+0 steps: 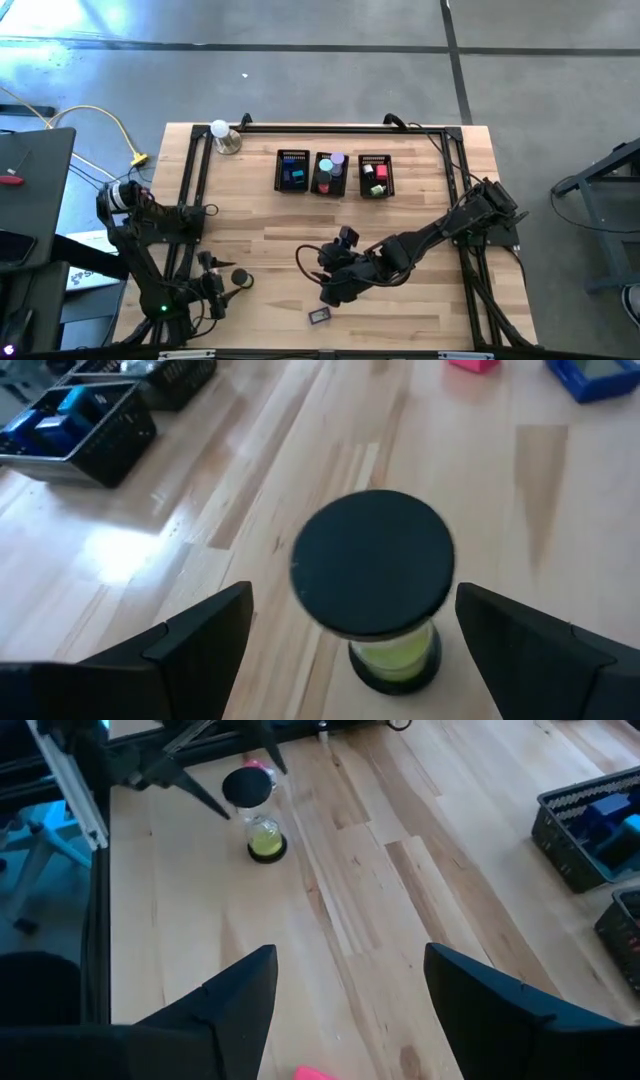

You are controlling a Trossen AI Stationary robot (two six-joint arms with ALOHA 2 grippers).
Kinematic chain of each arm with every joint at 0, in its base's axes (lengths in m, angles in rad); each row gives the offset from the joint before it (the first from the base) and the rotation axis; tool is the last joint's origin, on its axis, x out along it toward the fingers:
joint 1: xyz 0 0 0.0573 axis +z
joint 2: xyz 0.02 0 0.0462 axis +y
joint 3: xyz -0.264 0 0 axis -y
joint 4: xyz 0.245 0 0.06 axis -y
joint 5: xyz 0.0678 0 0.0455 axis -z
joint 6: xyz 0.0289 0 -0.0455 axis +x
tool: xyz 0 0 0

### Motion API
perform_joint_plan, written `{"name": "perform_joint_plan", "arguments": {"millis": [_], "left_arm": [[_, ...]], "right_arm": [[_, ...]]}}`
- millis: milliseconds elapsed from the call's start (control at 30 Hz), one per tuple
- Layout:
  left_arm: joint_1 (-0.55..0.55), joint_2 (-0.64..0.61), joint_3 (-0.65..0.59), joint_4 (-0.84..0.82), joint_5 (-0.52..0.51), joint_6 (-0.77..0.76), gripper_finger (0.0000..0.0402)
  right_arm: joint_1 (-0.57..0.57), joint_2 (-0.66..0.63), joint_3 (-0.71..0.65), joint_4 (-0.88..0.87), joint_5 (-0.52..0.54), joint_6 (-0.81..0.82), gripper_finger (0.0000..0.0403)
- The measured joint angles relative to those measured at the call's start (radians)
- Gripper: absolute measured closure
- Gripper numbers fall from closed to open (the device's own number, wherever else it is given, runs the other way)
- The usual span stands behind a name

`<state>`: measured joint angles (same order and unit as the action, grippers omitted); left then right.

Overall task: Pick & Place Office items
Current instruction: Put the light green hourglass into the black bin

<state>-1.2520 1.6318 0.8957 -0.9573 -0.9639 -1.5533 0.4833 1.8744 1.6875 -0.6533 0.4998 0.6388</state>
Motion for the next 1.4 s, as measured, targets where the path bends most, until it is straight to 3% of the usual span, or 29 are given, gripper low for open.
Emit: {"name": "perform_joint_plan", "arguments": {"millis": [400, 800, 1400], "left_arm": [[-0.037, 0.000, -0.116, 0.126, -0.092, -0.153, 0.0063], [-0.036, 0.000, -0.206, 0.294, -0.145, -0.148, 0.0104], [-0.032, 0.001, -0.259, 0.389, -0.127, -0.067, 0.0109]], "right_arm": [[-0.002, 0.000, 0.000, 0.008, -0.007, -0.075, 0.0160], [-0.014, 0.000, 0.000, 0.008, -0.010, -0.120, 0.0160], [-0.013, 0.000, 0.000, 0.008, -0.012, -0.121, 0.0160]]}}
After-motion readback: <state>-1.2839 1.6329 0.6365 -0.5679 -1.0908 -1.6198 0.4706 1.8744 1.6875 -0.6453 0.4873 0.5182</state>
